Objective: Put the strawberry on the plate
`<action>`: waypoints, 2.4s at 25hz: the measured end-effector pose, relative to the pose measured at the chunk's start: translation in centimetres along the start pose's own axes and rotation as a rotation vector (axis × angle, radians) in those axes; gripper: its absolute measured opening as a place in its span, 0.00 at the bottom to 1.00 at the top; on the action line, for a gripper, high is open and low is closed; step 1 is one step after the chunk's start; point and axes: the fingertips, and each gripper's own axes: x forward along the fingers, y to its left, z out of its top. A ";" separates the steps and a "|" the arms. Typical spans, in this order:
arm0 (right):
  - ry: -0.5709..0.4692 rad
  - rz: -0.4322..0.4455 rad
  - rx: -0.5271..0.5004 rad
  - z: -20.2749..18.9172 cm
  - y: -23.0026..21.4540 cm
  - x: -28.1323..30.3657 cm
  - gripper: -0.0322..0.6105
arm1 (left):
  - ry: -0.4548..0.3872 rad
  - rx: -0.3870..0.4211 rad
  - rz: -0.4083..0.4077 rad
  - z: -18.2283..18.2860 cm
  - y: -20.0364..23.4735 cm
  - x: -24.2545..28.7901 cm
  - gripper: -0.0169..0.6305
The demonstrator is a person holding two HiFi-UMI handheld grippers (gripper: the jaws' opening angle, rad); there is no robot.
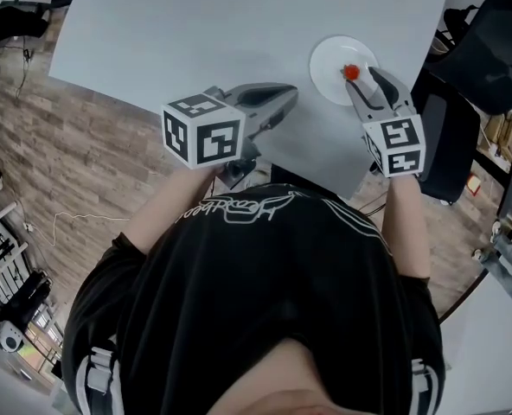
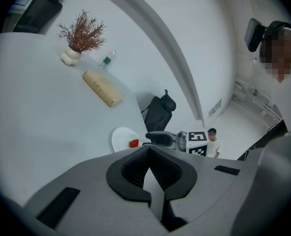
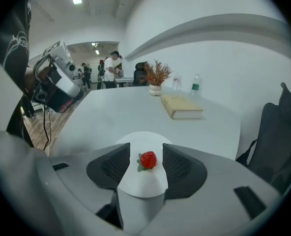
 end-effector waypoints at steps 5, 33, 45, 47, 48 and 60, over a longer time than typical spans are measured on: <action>-0.089 -0.038 0.024 3.1 1.6 -5.1 0.32 | -0.015 0.069 -0.017 0.1 -3.3 -1.9 0.04; -0.506 -0.051 0.221 7.6 21.5 -26.4 0.07 | -0.068 0.418 -0.159 -7.4 -18.9 -15.5 0.04; -0.471 0.018 0.276 5.4 27.6 -25.7 0.06 | -0.002 0.446 -0.187 -11.8 -20.0 -16.4 0.04; -0.453 0.021 0.273 5.0 28.4 -25.5 0.06 | 0.011 0.439 -0.192 -12.5 -20.0 -16.5 0.04; -0.446 0.018 0.268 4.8 28.6 -25.4 0.06 | 0.016 0.437 -0.193 -12.7 -19.9 -16.5 0.04; -0.427 0.022 0.270 4.1 29.3 -25.1 0.06 | 0.021 0.421 -0.196 -13.7 -19.8 -16.5 0.04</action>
